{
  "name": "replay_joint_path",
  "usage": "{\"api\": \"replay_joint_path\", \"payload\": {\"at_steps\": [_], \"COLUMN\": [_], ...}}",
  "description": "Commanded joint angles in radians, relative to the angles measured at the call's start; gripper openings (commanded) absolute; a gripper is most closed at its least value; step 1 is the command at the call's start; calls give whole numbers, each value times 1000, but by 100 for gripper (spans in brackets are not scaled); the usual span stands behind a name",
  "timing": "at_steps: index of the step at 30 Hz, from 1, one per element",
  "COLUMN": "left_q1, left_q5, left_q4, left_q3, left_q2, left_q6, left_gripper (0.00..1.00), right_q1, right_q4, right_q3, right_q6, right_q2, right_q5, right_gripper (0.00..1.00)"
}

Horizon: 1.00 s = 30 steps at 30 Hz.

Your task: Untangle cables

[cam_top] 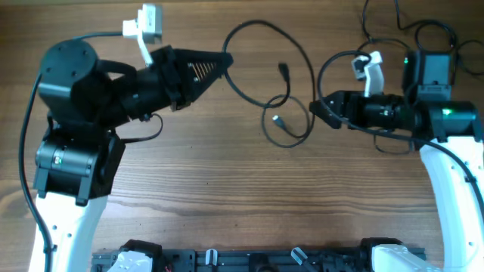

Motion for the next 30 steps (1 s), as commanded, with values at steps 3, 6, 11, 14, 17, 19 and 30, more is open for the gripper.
{"api": "replay_joint_path", "payload": {"at_steps": [3, 6, 11, 14, 17, 19, 30], "left_q1": [2, 3, 74, 126, 127, 127, 126], "left_q5": [58, 113, 122, 153, 150, 141, 60], "left_q4": [65, 161, 126, 119, 120, 109, -76], "left_q3": [18, 18, 18, 18, 18, 18, 18], "left_q2": [-7, -8, -7, -7, -2, 5, 72], "left_q6": [-174, -217, -213, -213, -199, -161, -140], "left_gripper": [4, 4, 4, 4, 4, 4, 4], "right_q1": [141, 159, 136, 114, 114, 124, 274], "right_q4": [83, 25, -35, -26, 30, 48, 123], "right_q3": [-6, -6, -6, -6, -6, -6, -6], "right_q6": [180, 282, 422, 417, 311, 358, 481], "right_q2": [18, 55, 82, 82, 86, 95, 108], "right_q5": [256, 580, 856, 761, 402, 264, 299], "right_gripper": [82, 46, 4, 21, 50, 51, 57]}}
